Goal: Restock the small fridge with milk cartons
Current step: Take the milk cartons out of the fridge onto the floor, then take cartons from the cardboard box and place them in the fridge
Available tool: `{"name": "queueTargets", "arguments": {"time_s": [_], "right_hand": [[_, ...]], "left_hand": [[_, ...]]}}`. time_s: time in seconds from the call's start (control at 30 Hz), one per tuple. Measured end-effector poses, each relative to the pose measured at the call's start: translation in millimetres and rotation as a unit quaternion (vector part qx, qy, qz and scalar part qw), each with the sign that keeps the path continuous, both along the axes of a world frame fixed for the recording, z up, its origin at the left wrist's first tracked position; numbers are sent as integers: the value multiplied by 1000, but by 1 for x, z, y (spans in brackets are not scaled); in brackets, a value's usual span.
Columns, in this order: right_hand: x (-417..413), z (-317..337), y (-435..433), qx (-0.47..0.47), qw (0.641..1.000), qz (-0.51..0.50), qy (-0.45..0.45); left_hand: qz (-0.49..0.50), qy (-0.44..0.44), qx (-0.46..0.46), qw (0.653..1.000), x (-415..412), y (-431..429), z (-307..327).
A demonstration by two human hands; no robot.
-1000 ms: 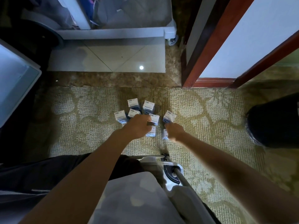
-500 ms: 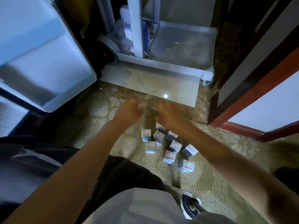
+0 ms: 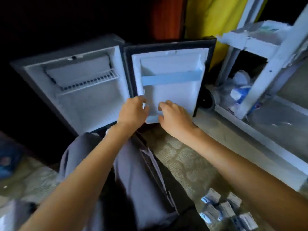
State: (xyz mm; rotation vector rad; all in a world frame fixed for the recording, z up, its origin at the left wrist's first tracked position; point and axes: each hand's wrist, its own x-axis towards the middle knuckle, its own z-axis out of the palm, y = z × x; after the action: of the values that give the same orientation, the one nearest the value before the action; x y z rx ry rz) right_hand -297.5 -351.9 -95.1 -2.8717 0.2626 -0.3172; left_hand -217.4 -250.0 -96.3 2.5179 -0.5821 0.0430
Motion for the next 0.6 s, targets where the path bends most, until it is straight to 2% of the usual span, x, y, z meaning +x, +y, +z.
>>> {"name": "queueTargets", "arguments": {"time_s": [0.13, 0.3, 0.6], "right_hand": [[47, 16, 70, 28, 995, 90, -24], [83, 18, 168, 49, 973, 224, -28], [76, -47, 340, 44, 876, 470, 99]], "left_hand": [[124, -23, -10, 992, 23, 87, 14], [259, -25, -5, 965, 17, 201, 7], [456, 87, -10, 886, -49, 344, -63]]}}
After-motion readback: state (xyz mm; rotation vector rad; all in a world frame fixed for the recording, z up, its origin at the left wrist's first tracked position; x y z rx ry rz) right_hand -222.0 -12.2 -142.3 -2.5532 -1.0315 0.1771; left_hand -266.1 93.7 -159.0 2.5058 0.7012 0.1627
